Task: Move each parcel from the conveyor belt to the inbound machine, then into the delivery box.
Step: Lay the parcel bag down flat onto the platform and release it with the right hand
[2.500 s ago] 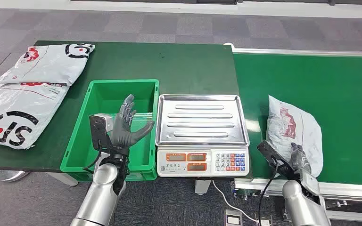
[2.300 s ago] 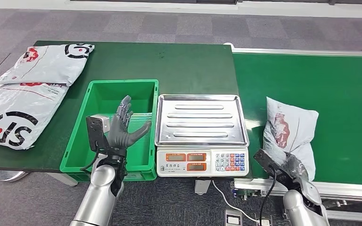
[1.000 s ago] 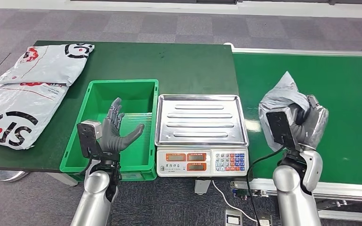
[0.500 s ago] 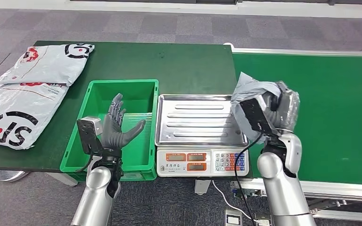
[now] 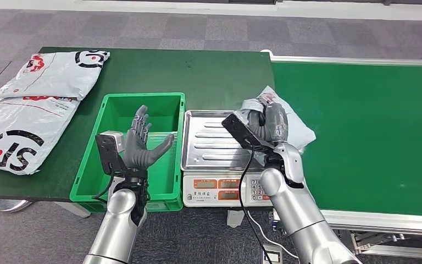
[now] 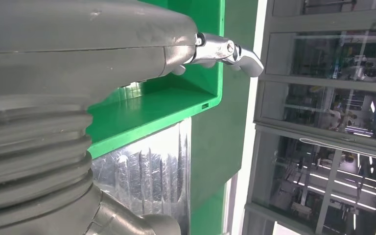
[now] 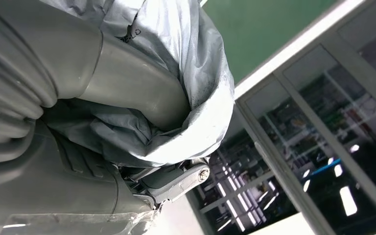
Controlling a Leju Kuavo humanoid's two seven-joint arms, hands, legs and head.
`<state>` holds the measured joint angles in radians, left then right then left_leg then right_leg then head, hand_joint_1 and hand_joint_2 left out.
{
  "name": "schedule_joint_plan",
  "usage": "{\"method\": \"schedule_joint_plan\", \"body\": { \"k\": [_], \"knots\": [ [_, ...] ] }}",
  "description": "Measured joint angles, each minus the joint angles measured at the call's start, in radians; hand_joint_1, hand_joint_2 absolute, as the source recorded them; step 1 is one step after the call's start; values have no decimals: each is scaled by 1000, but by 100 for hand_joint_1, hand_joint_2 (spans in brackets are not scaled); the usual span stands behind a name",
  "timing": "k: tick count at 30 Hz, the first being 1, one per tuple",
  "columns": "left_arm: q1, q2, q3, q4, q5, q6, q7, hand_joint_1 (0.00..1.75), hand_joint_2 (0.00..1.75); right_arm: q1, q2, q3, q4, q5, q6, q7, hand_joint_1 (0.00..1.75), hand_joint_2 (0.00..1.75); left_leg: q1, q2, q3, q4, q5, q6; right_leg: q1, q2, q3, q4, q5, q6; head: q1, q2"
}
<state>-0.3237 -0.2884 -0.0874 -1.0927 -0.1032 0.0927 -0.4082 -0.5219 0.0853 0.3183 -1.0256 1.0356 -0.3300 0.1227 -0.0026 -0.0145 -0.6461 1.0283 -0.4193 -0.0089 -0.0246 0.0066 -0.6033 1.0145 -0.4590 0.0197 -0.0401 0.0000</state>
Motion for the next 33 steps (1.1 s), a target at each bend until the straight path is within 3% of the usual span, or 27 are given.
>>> {"method": "schedule_joint_plan", "body": {
  "k": [11, 17, 21, 27, 33],
  "knots": [
    [-40, 5, -22, 40, 20, -9, 0, 0, 175, -10, 48, 110, 149, -55, 74, -22, 175, 175, 1, 0, 0, 0, 0, 0, 1, 0, 0, 0, 0, 0, 0, 0],
    [-57, 6, -43, 62, 40, -9, 0, 0, 175, -6, 56, 146, 164, -135, 127, -90, 175, 175, 1, 1, 0, 0, 0, 0, 1, 0, 0, 0, 0, 0, 0, 0],
    [-63, 7, -54, 73, 44, -9, 0, 0, 175, 2, 59, 176, 163, -161, 133, -134, 0, 175, 1, 1, 0, 0, 0, 0, 1, 0, 0, 0, 0, 0, 0, 0],
    [-74, 5, -74, 86, 32, 3, 0, 0, 175, 25, 67, 204, 132, -184, 66, -149, 0, 175, 1, 1, 0, 0, 0, 0, 1, 0, -1, 0, 0, 0, 0, 0],
    [-75, 6, -77, 89, 22, 27, -2, 0, 175, 131, 56, 192, -50, -309, 0, -224, 0, 175, 1, 1, 0, 0, 0, 0, 0, 0, -1, 0, 0, 0, 0, 0]
  ]
}}
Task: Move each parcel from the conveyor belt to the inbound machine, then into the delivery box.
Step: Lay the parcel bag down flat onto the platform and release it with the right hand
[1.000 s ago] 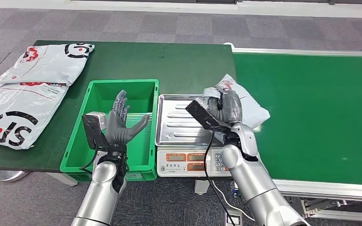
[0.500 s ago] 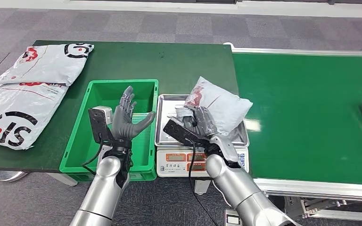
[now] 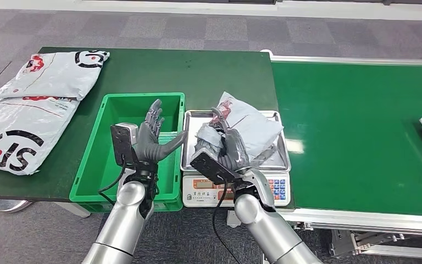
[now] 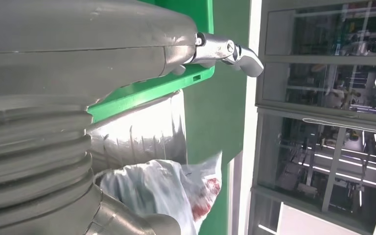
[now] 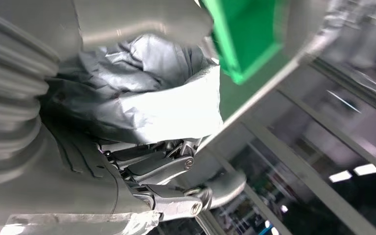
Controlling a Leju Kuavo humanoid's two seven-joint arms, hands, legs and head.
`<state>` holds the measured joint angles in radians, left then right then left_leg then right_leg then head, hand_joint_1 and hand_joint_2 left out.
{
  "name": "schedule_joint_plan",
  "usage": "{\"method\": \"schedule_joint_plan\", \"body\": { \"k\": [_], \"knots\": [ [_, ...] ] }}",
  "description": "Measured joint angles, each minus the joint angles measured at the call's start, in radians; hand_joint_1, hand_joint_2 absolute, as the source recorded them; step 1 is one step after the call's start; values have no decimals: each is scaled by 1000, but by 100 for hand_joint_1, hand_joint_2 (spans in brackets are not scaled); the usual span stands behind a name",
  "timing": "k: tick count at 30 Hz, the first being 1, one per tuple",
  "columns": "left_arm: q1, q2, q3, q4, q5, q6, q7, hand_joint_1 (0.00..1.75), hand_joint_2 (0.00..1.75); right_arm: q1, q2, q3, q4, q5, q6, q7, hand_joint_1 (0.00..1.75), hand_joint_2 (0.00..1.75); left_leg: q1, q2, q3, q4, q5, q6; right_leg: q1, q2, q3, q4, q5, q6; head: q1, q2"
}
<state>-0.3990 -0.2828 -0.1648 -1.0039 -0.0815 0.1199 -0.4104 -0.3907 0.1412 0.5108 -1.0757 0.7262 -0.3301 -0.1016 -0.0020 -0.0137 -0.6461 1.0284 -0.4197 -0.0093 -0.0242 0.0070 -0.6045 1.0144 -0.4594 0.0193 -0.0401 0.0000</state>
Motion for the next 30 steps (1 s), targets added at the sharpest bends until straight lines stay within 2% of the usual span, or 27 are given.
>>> {"method": "schedule_joint_plan", "body": {
  "k": [8, 15, 30],
  "knots": [
    [0, 0, -13, -4, -39, 29, 14, 0, 175, 79, -11, -87, -155, -209, 18, -44, 0, 175, 0, 0, 0, 0, 0, 0, 0, 0, 0, 0, 0, 0, 0, 0],
    [0, 0, -21, -9, -43, 34, 17, 0, 175, 97, -15, -130, -190, -223, 23, -47, 0, 175, 0, 0, 0, 0, 0, 0, 0, 0, 0, 0, 0, 0, 0, 0],
    [0, 0, -22, -10, -48, 35, 18, 0, 175, 103, -16, -148, -206, -227, 25, -49, 0, 175, 0, 0, 0, 0, 0, 0, 0, 0, 0, 0, 0, 0, 0, 0]
  ]
}}
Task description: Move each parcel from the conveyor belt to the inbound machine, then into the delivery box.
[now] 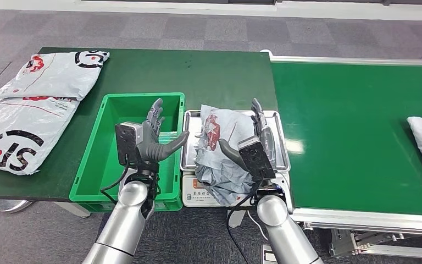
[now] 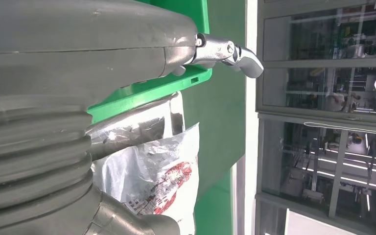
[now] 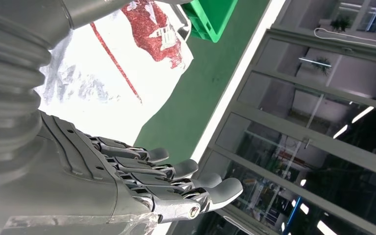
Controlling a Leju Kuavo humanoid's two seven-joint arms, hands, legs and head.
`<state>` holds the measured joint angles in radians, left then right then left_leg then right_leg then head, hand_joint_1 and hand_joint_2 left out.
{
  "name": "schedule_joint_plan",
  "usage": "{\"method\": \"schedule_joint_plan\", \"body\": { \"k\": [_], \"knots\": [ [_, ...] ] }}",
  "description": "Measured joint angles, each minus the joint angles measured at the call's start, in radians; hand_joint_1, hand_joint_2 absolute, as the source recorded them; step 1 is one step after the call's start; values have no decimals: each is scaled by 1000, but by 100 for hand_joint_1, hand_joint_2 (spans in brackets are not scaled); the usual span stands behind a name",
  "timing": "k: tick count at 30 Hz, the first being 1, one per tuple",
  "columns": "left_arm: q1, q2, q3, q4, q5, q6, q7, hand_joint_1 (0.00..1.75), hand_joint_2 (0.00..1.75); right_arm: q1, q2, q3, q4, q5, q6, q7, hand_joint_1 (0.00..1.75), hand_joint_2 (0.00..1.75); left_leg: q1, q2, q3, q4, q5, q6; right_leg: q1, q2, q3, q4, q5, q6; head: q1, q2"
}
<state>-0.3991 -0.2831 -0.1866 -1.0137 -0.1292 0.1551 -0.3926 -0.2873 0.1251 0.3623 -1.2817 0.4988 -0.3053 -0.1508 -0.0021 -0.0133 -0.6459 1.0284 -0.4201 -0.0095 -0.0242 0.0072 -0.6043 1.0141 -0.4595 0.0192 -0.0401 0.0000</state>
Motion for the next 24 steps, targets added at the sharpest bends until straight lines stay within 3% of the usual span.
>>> {"method": "schedule_joint_plan", "body": {
  "k": [4, 8, 12, 15, 19, 24],
  "knots": [
    [0, -1, -2, -8, -36, 19, 6, 0, 175, 8, 0, -26, -4, 4, -56, -16, 0, 175, 0, 0, 0, 0, 0, 0, 0, 0, 0, 0, 0, 0, 0, 0],
    [0, -5, -8, -30, -92, 49, 21, 0, 175, 10, 1, -65, -5, 39, -85, -12, 0, 0, 0, 0, 0, 0, 0, 0, 0, 0, 0, 0, 0, 0, 0, 0],
    [-3, -8, -23, -45, -156, 80, 30, 0, 175, 2, 8, -95, 2, 61, -100, -23, 0, 0, 0, 0, 0, 0, 0, 0, 0, 0, 0, 0, 0, 0, 0, 0],
    [-3, -8, -51, -55, -233, 72, 57, 0, 175, -4, 10, -119, 6, 146, -179, 10, 0, 0, 0, 0, 0, 0, 0, 0, 0, 0, 0, 0, 0, 0, 0, 0],
    [-2, -9, -106, -54, -370, 51, 94, 0, 175, -4, 9, -160, 5, 223, -252, 61, 0, 175, -1, 0, 0, 0, 0, 0, -1, 0, 0, 0, 0, 0, 0, 0],
    [-12, -17, -188, -14, -484, 1, 107, 0, 175, 16, 2, -223, -20, 201, -215, 92, 0, 175, -1, -1, 0, 0, 0, 0, -1, 0, 0, 0, 0, 0, 0, 0]
  ]
}}
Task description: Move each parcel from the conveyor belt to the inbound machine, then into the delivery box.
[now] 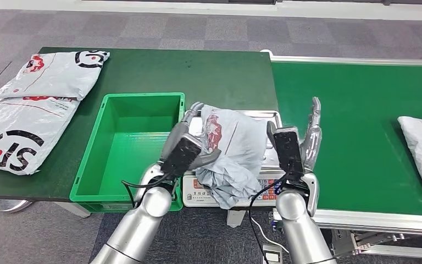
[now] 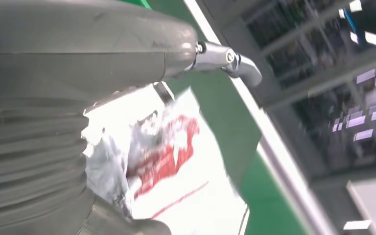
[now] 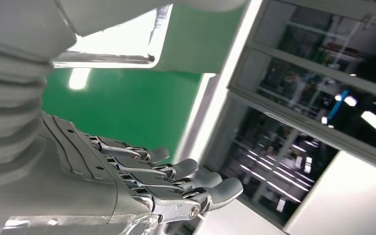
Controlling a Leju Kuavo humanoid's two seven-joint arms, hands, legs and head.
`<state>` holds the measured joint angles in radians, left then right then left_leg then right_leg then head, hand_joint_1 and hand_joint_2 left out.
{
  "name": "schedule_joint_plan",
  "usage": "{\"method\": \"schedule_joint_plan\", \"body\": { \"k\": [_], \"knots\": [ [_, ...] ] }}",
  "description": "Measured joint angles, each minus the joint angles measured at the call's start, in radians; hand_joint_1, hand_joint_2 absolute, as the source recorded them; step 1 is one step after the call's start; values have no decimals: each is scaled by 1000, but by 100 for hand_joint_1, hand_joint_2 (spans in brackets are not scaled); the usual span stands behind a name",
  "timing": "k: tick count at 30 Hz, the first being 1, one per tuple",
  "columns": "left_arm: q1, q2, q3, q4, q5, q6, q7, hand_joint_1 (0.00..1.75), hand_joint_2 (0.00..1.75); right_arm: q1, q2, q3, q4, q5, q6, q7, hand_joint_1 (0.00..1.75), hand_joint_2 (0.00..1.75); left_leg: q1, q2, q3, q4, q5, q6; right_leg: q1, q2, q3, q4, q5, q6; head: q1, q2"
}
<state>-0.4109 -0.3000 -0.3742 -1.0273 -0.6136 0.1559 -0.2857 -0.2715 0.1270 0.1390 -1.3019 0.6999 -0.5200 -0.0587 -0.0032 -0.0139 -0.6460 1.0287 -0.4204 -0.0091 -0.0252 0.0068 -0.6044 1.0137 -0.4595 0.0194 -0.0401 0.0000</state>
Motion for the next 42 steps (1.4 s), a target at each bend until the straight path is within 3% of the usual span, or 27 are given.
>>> {"method": "schedule_joint_plan", "body": {
  "k": [8, 17, 18, 21, 22, 31, 42],
  "knots": [
    [-106, -24, -119, 182, -126, -113, 24, 0, 175, 28, -26, -63, -27, -131, 68, -34, 0, 175, 0, 1, 0, 0, 0, 0, 0, 0, 0, 0, 0, 0, 0, 0],
    [-192, -27, -197, 355, -196, -205, 49, 0, 175, 21, -52, -77, -29, -176, 97, -44, 0, 175, 0, 1, 0, 0, 0, 0, 0, 1, 0, 0, 0, 0, 0, 0],
    [-203, -27, -209, 382, -217, -231, 56, 17, 175, 13, -53, -77, -25, -180, 100, -48, 0, 175, 0, 1, 0, 0, 0, 0, 0, 1, 1, 0, 0, 0, 0, 0],
    [-231, -24, -254, 466, -269, -291, 59, 148, 175, -22, -55, -76, 5, -190, 100, -61, 0, 175, 0, 1, 0, 0, 0, 0, 0, 0, 1, 0, 0, 0, 0, 0],
    [-240, -23, -268, 491, -276, -298, 56, 175, 175, -35, -56, -75, 19, -195, 100, -66, 0, 175, 0, 1, 0, 0, 0, 0, 0, 0, 2, 0, 0, 0, 0, 0],
    [-310, -11, -315, 589, -271, -294, 41, 175, 175, -96, -60, -63, 91, -213, 100, -85, 0, 175, 0, 0, 4, 0, 1, 1, 0, -1, 6, 0, 0, 1, 0, 0],
    [-320, 18, -316, 500, -204, -127, -1, 175, 175, -110, -72, -47, 115, -237, 98, -88, 0, 175, 0, 0, 4, 0, 1, 1, 0, -1, 5, 0, 1, 0, 0, 0]
  ]
}}
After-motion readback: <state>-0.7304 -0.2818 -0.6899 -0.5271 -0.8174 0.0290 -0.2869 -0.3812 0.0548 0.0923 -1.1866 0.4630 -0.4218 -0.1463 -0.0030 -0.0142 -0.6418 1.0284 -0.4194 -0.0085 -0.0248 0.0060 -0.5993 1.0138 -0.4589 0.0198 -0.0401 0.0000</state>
